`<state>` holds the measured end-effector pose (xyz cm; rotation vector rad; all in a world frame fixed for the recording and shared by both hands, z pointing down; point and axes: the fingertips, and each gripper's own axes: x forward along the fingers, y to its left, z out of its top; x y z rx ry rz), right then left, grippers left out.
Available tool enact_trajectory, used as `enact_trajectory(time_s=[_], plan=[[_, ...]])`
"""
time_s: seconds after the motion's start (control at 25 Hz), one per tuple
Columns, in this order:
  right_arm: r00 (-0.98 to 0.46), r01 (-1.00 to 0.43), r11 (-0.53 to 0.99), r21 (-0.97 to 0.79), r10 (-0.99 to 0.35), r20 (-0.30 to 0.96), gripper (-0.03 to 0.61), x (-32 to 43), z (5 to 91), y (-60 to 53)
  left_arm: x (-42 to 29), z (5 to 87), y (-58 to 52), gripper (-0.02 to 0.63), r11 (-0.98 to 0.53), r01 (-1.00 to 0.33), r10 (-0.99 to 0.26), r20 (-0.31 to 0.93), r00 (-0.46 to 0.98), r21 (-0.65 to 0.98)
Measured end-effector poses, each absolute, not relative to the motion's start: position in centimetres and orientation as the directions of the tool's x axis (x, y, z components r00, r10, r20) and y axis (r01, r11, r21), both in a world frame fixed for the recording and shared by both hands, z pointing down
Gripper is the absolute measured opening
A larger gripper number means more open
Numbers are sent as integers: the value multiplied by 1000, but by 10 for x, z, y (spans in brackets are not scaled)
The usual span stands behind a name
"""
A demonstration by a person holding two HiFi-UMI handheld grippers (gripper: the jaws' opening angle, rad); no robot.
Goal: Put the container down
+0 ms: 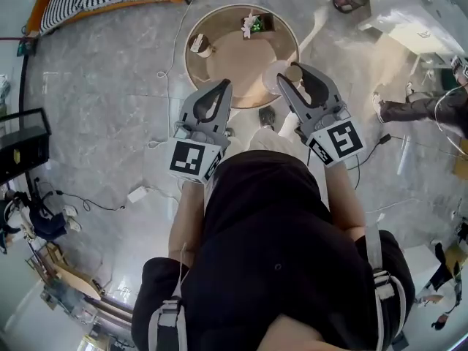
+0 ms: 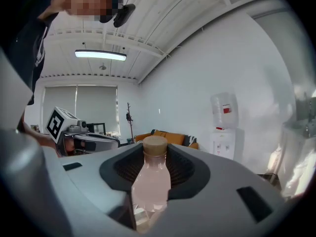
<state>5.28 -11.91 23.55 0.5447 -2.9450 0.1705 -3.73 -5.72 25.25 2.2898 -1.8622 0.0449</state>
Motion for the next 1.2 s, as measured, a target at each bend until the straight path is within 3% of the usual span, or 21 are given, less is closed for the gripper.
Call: enact_trajectory(time_s=[0.52,1.2], plan=[[-975,-97,984,-149,-63,214,141,33,305,-147,-30,288,-51,18,129,-978,-974,205,-94,162],[-934,-69,986,-154,-9,358,142,0,417,-175,-51,357,-62,18,254,-939,-936,305,-178,231]])
